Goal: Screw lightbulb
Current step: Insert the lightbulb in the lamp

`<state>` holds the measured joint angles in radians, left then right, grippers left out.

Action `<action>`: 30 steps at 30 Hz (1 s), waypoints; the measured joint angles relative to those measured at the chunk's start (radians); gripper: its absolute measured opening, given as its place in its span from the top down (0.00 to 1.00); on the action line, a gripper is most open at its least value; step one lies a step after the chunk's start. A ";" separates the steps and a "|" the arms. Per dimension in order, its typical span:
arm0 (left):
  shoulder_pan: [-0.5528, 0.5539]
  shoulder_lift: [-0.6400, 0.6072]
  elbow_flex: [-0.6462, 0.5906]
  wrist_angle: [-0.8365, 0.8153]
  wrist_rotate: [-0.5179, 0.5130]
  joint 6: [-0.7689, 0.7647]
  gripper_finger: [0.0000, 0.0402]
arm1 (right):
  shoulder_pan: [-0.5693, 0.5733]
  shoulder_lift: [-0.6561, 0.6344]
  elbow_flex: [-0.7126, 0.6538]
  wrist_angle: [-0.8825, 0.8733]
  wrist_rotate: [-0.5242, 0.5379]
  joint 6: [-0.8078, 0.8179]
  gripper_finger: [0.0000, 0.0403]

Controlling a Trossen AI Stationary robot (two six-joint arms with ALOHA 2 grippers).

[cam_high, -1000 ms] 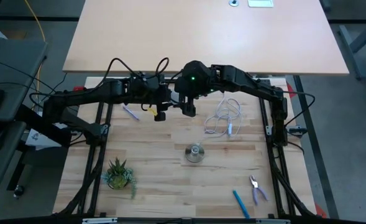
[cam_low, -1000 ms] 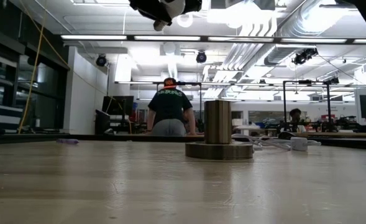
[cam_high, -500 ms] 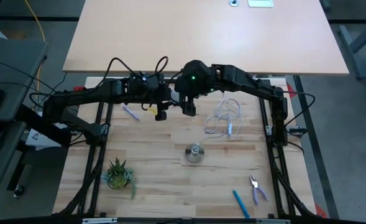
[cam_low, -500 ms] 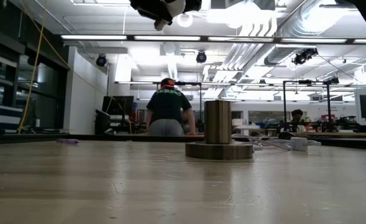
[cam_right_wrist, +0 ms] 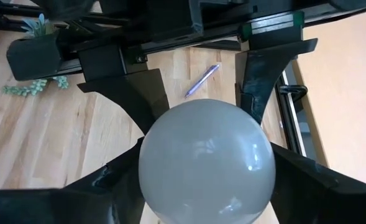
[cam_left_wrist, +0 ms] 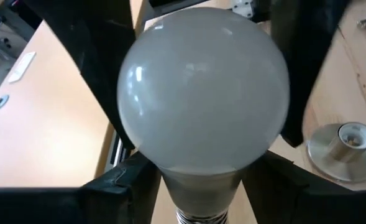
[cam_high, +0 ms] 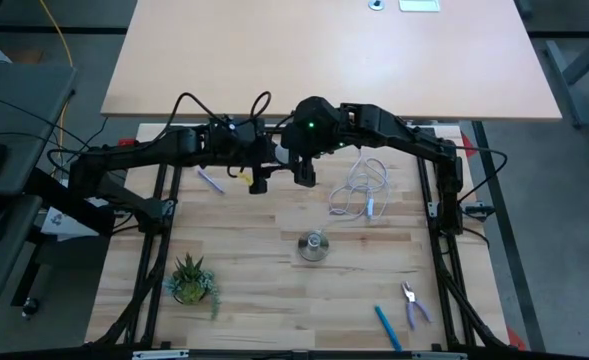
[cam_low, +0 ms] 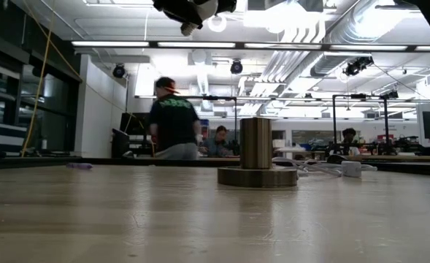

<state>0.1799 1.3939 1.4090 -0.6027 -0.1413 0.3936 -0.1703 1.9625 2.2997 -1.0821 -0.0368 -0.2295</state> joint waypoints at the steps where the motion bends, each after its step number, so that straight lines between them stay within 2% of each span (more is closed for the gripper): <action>1: 0.000 0.000 0.000 -0.001 0.000 0.009 0.49 | 0.000 0.000 0.000 0.000 0.000 0.000 0.36; 7: 0.000 -0.015 0.000 -0.018 -0.063 0.029 0.45 | -0.004 0.000 0.000 -0.004 0.002 -0.018 0.37; 12: 0.000 -0.048 0.000 -0.128 -0.157 0.030 0.44 | -0.029 -0.006 0.004 -0.055 0.003 -0.033 0.37; 15: 0.001 -0.076 0.000 -0.215 -0.171 0.017 0.44 | -0.042 -0.020 0.005 -0.101 0.003 -0.041 0.37; 21: 0.001 -0.125 -0.038 -0.332 -0.123 -0.191 0.44 | -0.013 -0.034 0.006 -0.362 -0.069 -0.025 0.37; 25: -0.011 -0.157 -0.164 -0.245 -0.033 -0.266 0.45 | 0.060 -0.032 0.002 -0.494 -0.132 0.030 0.37; 30: -0.058 -0.164 -0.385 0.048 0.029 -0.305 0.45 | 0.164 -0.031 -0.059 -0.462 -0.142 0.110 0.37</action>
<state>0.1214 1.2301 1.0236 -0.5542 -0.1119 0.0891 -0.0067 1.9320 2.2405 -1.5442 -0.1788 -0.1196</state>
